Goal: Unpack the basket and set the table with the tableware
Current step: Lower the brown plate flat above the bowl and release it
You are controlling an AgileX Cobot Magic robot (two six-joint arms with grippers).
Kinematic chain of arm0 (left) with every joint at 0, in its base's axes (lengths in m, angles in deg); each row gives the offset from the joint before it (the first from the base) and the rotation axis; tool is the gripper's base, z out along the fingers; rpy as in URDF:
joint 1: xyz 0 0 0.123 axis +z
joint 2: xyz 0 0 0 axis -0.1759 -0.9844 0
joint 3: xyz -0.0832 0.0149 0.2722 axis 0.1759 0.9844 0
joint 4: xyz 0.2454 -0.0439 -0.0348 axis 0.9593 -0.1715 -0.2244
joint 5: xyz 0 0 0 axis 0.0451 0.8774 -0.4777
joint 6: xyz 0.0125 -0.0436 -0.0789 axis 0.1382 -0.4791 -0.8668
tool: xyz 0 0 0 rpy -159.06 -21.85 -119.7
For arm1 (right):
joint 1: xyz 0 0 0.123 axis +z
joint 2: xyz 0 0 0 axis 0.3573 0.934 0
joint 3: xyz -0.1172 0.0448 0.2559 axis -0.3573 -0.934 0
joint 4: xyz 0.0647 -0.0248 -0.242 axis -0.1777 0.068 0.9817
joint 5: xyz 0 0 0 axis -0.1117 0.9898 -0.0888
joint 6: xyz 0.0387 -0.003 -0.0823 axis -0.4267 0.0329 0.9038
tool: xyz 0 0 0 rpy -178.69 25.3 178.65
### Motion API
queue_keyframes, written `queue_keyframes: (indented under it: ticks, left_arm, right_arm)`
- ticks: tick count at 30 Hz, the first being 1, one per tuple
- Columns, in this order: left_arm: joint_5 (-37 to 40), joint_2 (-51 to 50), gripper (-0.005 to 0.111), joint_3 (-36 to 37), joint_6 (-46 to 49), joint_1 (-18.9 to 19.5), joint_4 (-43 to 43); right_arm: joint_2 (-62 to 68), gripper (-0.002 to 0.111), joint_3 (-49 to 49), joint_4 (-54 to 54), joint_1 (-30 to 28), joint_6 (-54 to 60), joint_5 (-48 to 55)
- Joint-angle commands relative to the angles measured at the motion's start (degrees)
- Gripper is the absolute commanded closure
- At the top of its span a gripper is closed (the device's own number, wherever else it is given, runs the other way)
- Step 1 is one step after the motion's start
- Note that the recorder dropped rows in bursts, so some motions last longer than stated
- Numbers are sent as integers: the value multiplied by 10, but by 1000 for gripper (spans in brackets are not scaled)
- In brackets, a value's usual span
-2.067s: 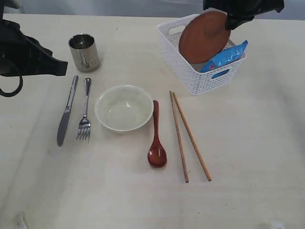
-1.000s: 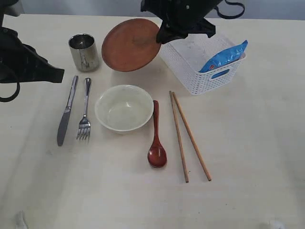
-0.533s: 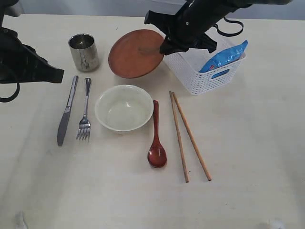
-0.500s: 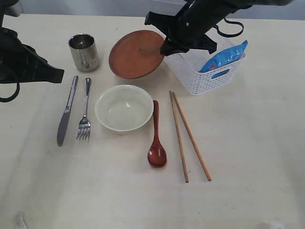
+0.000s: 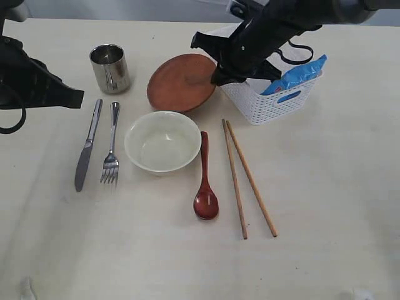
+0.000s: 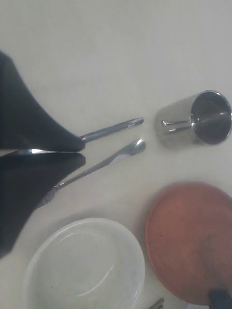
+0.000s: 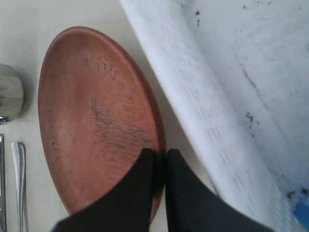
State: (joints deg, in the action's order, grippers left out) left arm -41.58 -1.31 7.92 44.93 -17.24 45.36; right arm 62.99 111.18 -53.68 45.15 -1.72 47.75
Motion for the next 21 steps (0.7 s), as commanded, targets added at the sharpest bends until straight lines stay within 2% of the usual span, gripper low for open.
queue_keyframes:
  ticks: [1,8,15,21]
  left_arm:
    - [3,5,106,3,-8,2,-1]
    - [3,5,106,3,-8,2,-1]
    - [3,5,106,3,-8,2,-1]
    - [0,5,106,3,-8,2,-1]
  right_arm:
    - [2,109,0,-14,0,-7,-23]
    - [5,109,0,-3,-2,-23,-45]
    - [6,109,0,71,-9,-110,-45]
    - [6,109,0,75,-12,-106,-36]
